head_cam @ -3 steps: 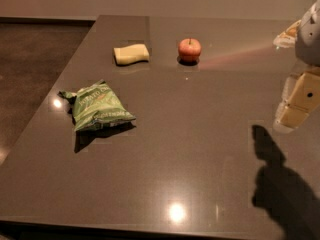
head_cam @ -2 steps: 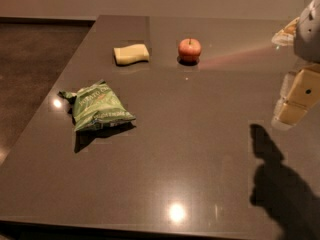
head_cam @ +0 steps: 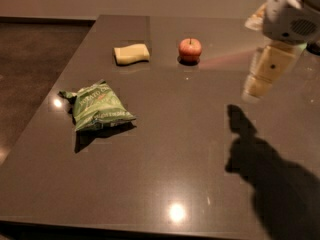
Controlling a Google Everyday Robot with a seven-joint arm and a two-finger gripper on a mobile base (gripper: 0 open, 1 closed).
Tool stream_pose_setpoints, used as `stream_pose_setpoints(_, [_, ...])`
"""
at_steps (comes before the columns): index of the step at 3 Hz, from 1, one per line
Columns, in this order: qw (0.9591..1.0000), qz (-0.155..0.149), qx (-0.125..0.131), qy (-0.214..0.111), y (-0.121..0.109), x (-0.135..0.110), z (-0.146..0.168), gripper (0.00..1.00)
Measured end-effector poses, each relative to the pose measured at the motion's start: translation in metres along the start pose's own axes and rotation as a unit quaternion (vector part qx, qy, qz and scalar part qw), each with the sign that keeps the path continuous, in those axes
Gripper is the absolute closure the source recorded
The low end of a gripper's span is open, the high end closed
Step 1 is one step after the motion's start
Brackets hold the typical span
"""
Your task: Move sponge near apple
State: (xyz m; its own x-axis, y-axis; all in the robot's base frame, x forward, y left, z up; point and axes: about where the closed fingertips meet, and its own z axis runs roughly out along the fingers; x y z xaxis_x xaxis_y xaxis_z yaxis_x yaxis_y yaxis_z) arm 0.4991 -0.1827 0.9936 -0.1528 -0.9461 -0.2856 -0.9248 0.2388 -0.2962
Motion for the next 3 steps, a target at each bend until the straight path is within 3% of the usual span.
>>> stream_pose_setpoints(2, [0.9987, -0.030, 0.021, -0.035, -0.084, -0.064, 0.049, 0.00])
stream_pose_setpoints(3, [0.9979, -0.037, 0.031, -0.043, -0.107, -0.083, 0.064, 0.00])
